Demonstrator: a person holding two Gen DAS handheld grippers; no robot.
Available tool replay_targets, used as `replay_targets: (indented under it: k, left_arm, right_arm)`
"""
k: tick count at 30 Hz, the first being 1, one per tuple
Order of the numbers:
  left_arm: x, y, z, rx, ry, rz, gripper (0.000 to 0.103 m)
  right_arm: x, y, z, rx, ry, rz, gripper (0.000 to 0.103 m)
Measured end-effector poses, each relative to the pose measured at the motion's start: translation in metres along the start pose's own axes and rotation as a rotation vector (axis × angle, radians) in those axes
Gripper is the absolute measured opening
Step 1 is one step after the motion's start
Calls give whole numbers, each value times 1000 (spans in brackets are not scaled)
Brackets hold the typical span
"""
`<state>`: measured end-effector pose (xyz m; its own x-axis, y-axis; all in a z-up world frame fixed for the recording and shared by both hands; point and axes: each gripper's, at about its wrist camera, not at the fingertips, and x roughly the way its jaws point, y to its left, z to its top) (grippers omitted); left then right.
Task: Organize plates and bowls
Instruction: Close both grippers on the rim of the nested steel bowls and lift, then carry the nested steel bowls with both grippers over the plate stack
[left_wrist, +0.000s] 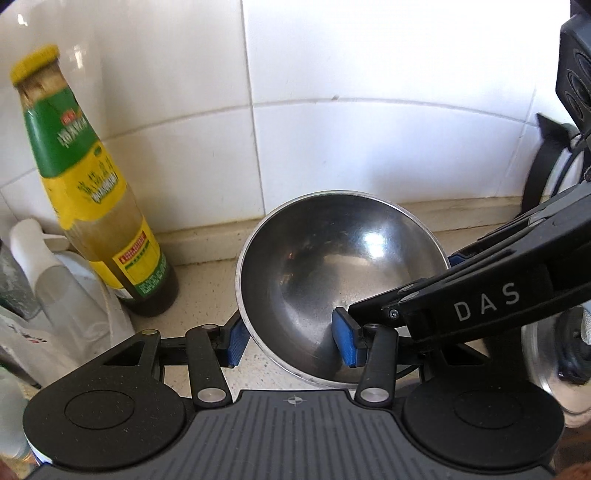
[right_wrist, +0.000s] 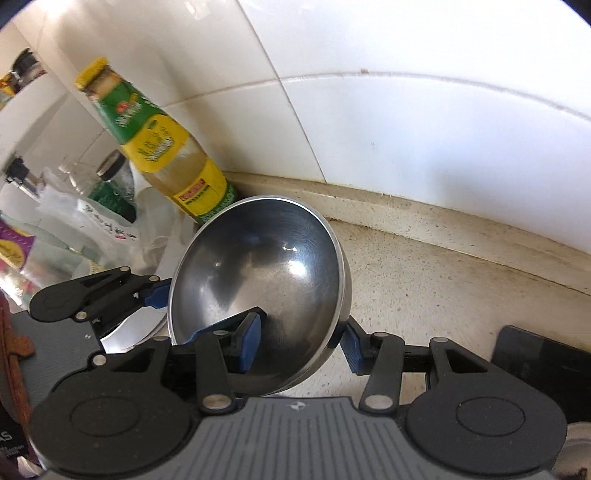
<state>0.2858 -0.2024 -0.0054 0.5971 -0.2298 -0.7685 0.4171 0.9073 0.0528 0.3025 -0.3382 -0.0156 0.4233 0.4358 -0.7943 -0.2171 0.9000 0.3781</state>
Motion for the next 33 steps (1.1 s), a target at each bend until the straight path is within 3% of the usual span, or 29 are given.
replay_targets:
  k: [7,12,33]
  left_arm:
    - [-38,-14,-5,24,-45,-5,56]
    - [-53,-22,-18,34,-33,-19,57]
    - [-63,-43,-56,59,30,-43,58]
  right_arm:
    - [-36,20,-17,-8,-37,-11,50]
    - [-48,29,-36,-3,-24,-17,50]
    - [-40,30,-84,35,63,-34,50]
